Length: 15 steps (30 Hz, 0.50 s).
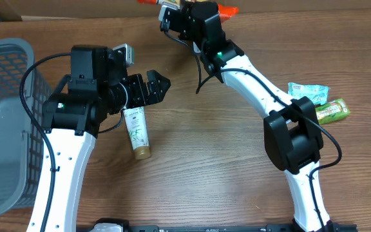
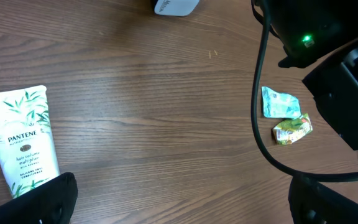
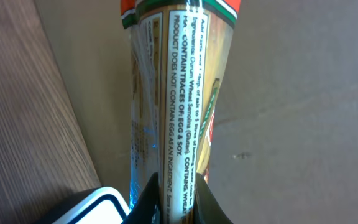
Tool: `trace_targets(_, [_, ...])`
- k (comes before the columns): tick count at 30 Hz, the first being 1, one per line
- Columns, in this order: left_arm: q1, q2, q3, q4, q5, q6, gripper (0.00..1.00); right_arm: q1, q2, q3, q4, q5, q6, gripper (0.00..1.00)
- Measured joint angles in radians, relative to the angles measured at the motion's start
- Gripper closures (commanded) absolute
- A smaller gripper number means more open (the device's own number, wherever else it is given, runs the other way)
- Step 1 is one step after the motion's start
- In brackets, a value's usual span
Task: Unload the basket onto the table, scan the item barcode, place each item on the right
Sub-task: 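Hold the spaghetti packet's label against the white scanner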
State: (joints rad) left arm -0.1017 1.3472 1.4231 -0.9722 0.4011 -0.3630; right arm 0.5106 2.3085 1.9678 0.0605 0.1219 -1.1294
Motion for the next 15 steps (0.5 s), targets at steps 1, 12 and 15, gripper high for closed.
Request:
trace_targets(1, [0.0,0.0,0.0,0.0,0.0,0.0,0.0,-0.002,0.004,0.0,0.003,-0.003,-0.013,0.96])
trace_targets(12, [0.0,0.0,0.0,0.0,0.0,0.0,0.0,-0.061,0.081,0.0,0.091,-0.018,-0.152,0.96])
trace_targets(15, [0.0,0.0,0.0,0.0,0.0,0.0,0.0,-0.07,0.089,0.0,0.106,-0.017,-0.165,0.96])
